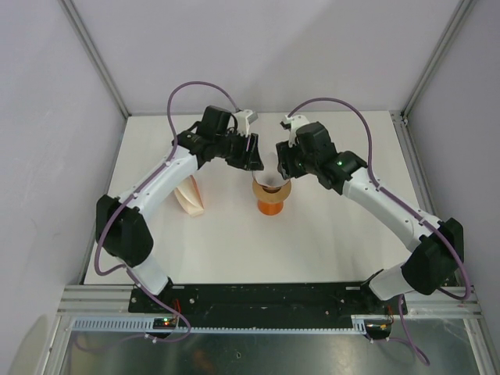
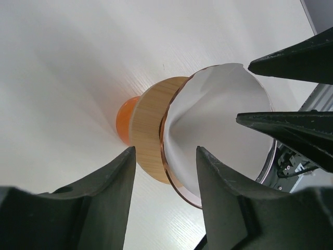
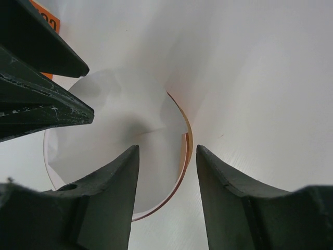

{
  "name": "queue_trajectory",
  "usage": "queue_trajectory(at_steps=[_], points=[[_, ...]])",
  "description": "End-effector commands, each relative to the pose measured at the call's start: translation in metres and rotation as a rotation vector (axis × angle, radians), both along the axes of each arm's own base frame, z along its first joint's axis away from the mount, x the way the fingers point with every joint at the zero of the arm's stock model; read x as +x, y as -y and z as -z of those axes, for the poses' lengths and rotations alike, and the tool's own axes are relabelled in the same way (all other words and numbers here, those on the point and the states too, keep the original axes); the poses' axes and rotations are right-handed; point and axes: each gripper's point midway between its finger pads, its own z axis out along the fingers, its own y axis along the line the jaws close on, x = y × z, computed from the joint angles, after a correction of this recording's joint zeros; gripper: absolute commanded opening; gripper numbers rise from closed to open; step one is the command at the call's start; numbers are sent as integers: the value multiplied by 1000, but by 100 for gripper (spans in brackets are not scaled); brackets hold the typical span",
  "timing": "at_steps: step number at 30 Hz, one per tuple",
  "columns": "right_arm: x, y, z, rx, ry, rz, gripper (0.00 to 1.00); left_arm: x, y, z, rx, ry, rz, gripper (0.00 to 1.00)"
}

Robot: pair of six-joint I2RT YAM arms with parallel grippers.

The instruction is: Place the coffee filter in the dripper

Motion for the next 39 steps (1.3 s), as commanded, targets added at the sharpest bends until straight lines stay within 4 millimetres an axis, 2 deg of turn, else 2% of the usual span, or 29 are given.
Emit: queue_trajectory(at_steps=[1, 5, 8, 9, 11, 12, 14, 18, 21, 25, 28, 33, 39], points=[[5, -1, -26, 12, 59, 1, 54, 5, -3, -45, -33, 133, -2, 57], [6, 2, -32, 6, 75, 13, 58, 11, -7, -56, -34, 165, -20, 64], [5, 4, -41, 10, 98, 13, 64, 14, -9, -69, -43, 201, -27, 75], [5, 5, -45, 15, 106, 11, 69, 15, -10, -75, -48, 215, -29, 81], [2, 7, -57, 30, 131, 4, 88, 17, -13, -87, -57, 246, -31, 94], [1, 8, -63, 41, 144, 0, 94, 18, -15, -92, -62, 257, -35, 97], [-1, 12, -75, 62, 169, 1, 98, 21, -23, -106, -78, 283, -58, 99], [-2, 28, -91, 75, 208, 32, 99, 37, -47, -126, -94, 327, -165, 100], [0, 43, -96, 71, 225, 69, 99, 52, -69, -130, -82, 364, -270, 100], [4, 65, -94, 68, 246, 120, 99, 66, -97, -128, -43, 455, -408, 100], [5, 83, -86, 66, 257, 166, 99, 71, -114, -116, -7, 502, -480, 100], [8, 110, -78, 88, 292, 239, 99, 76, -130, -98, 15, 532, -539, 100], [9, 146, -64, 93, 341, 349, 99, 76, -147, -65, 55, 547, -599, 100]])
